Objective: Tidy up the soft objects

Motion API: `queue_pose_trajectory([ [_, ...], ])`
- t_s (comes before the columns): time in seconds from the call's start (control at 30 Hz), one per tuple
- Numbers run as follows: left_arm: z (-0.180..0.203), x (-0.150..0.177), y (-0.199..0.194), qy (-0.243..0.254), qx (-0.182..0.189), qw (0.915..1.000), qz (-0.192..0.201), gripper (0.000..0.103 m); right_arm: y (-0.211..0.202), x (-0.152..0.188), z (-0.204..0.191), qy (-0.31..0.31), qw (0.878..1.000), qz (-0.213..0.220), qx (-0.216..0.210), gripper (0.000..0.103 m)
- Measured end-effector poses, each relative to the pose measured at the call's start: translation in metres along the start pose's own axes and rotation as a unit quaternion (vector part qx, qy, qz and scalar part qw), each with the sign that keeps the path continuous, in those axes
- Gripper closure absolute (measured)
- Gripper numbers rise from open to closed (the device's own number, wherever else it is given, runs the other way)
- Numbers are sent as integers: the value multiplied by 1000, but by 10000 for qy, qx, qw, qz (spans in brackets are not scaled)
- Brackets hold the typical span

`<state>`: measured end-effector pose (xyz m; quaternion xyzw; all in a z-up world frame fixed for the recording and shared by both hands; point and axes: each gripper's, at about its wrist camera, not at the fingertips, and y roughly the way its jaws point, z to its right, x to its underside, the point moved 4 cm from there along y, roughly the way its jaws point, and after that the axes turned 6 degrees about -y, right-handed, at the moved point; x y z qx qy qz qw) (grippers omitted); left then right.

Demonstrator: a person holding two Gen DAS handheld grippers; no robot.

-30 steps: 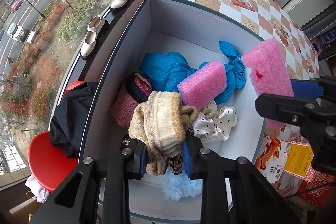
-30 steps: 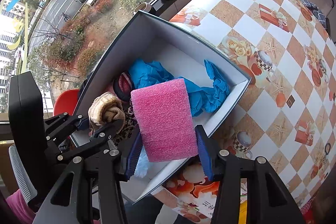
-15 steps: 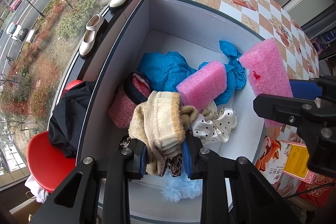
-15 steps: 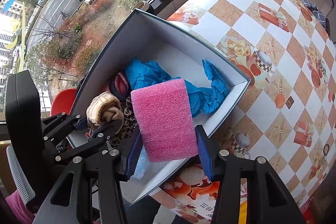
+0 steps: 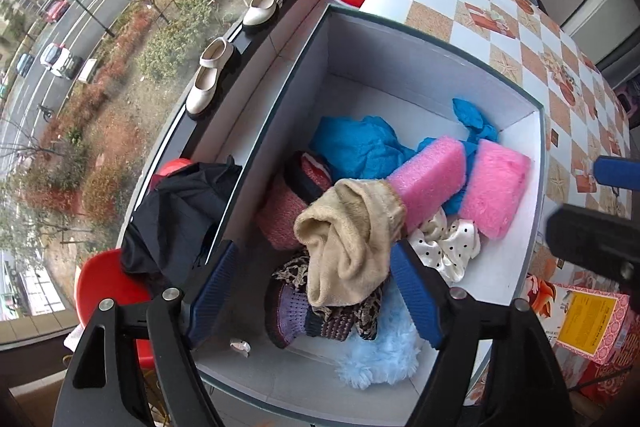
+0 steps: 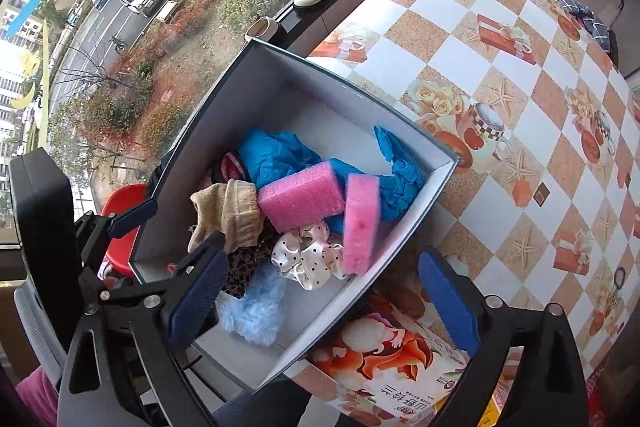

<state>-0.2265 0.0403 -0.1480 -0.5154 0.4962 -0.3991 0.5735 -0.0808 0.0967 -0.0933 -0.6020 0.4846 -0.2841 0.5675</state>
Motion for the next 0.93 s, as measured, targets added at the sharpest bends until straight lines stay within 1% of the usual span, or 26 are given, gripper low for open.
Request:
queue_pose_trajectory([
  [0.03,-1,0,3,-15,28,9999,-132,22,-4,2,0,-13,10000,42,23,1],
  [0.07,0,0,5,11,130,9996,-238,22,-8,4,0,-23,10000,73,12,1],
  [0.1,1,1,5,41,259,9993,-278,22,-11,7,-1,-17,10000,96,-15,1],
  [0.13,3,2,4,61,283,9992,-277,22,-14,9,-1,3,9999,112,-24,1],
  [0.23,6,5,-2,118,224,9995,-183,22,-21,16,0,101,9998,153,-22,1],
  [0.33,6,8,-8,105,247,9995,-142,22,-26,20,-1,172,9997,185,-46,1],
  [0.57,5,12,-20,176,215,9996,-18,22,-28,27,-11,38,9999,139,63,1],
  [0.8,1,24,-17,233,210,9994,-132,21,-30,31,-15,37,9999,137,69,1],
  [0.83,1,26,-18,245,343,9991,-77,21,-30,31,-15,45,9999,141,75,1],
  [0.9,0,27,-27,133,877,9959,155,21,-30,30,-15,58,9998,150,78,1],
  [0.93,-1,27,-31,77,1063,9941,207,21,-30,30,-15,60,9998,149,74,1],
])
